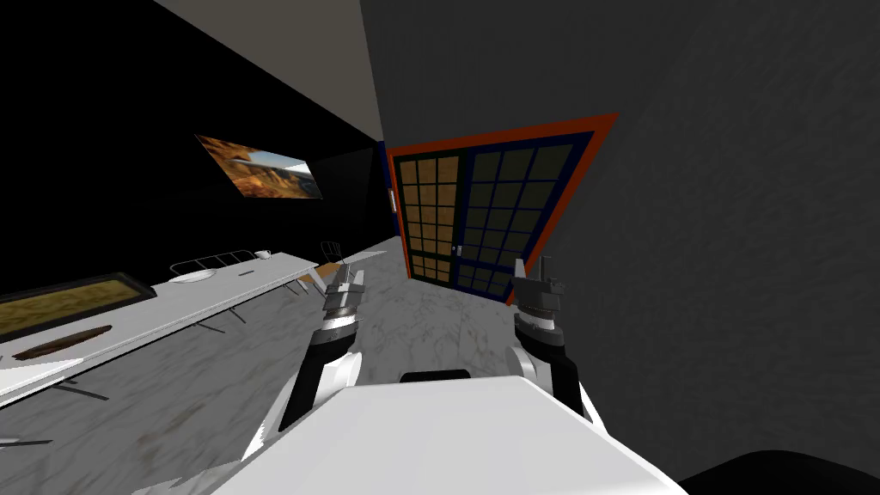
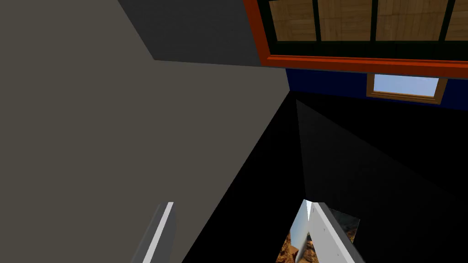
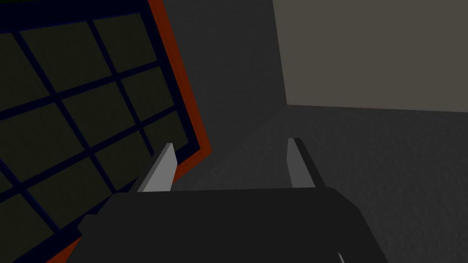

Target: Pull the door open

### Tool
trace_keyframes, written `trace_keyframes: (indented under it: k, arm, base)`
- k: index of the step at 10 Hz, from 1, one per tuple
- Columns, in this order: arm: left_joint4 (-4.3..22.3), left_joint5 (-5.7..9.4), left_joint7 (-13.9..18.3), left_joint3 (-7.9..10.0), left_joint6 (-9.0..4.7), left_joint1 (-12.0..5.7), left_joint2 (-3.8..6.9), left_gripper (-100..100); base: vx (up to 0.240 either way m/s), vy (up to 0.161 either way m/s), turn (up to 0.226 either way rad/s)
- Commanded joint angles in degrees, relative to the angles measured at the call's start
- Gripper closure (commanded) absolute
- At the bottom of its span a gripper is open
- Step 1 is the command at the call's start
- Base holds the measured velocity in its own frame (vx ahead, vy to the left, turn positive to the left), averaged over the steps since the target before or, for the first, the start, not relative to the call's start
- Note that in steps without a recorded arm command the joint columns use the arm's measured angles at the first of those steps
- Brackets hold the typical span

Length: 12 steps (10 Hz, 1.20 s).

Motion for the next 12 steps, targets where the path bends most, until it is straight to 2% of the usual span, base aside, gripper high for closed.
trace_keyframes:
  k: [1,5,12]
  arm:
    - [2.0,-0.34,-2.0,0.37,-0.61,-0.39,0.65,-100]
    - [5.8,-0.99,-5.8,1.08,-1.78,-1.15,1.68,-100]
    - [12.2,-2.07,-12.3,2.26,-3.73,-2.41,3.02,-100]
  base:
    - [0.101,-0.026,-0.084]
    - [0.143,-0.046,-0.064]
    - [0.094,-0.041,-0.054]
